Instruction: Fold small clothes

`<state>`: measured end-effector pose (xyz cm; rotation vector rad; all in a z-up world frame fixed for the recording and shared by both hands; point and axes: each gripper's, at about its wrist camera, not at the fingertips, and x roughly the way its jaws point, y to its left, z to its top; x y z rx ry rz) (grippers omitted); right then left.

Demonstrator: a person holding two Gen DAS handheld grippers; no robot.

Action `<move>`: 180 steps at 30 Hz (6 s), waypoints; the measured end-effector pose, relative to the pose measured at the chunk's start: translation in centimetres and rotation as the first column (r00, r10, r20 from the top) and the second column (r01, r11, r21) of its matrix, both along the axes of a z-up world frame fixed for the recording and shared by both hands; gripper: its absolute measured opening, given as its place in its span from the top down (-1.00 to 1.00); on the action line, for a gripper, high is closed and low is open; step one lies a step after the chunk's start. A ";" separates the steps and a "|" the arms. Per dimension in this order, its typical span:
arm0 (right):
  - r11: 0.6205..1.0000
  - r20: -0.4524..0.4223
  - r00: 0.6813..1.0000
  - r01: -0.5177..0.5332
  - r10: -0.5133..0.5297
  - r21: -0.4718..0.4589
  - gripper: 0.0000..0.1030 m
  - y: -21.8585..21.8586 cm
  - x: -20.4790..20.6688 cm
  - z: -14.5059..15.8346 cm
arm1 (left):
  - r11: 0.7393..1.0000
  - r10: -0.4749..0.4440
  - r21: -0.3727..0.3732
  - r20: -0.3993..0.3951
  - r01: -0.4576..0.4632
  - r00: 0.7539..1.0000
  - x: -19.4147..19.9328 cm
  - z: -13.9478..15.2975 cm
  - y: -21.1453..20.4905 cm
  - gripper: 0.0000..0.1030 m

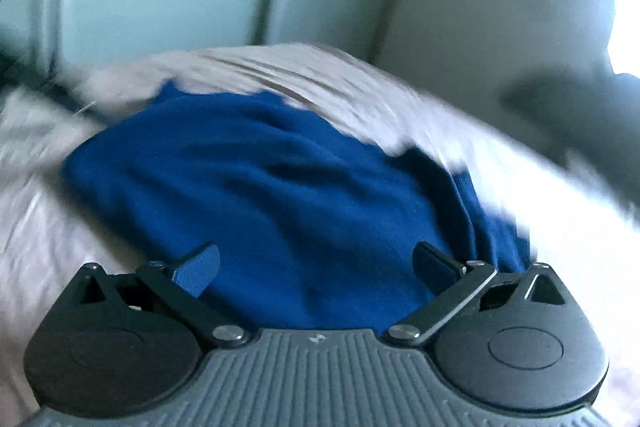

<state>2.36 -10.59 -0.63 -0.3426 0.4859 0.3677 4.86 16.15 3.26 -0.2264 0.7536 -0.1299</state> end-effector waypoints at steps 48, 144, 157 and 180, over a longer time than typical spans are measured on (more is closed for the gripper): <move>0.927 0.009 0.989 -0.139 0.146 0.347 0.88 2.2 -0.3 0.2 | 0.973 -0.159 -0.175 -0.052 0.148 0.986 14.3 3.4 -8.1 0.74; 0.578 -0.391 0.910 0.393 -0.135 0.715 -1.00 -22.7 4.5 -5.5 | 0.893 -0.442 0.113 0.049 0.435 0.896 0.7 -5.7 -25.7 -0.99; 0.513 -0.287 0.951 0.303 -0.114 0.803 -1.00 -21.2 4.1 -6.7 | 0.883 -0.450 0.188 0.087 0.429 0.889 0.0 -6.3 -26.4 -1.00; 0.380 -0.418 0.909 0.385 0.004 0.841 0.58 -20.7 5.2 -8.0 | 0.894 -0.447 0.070 0.152 0.442 0.881 0.3 -3.7 -22.4 0.71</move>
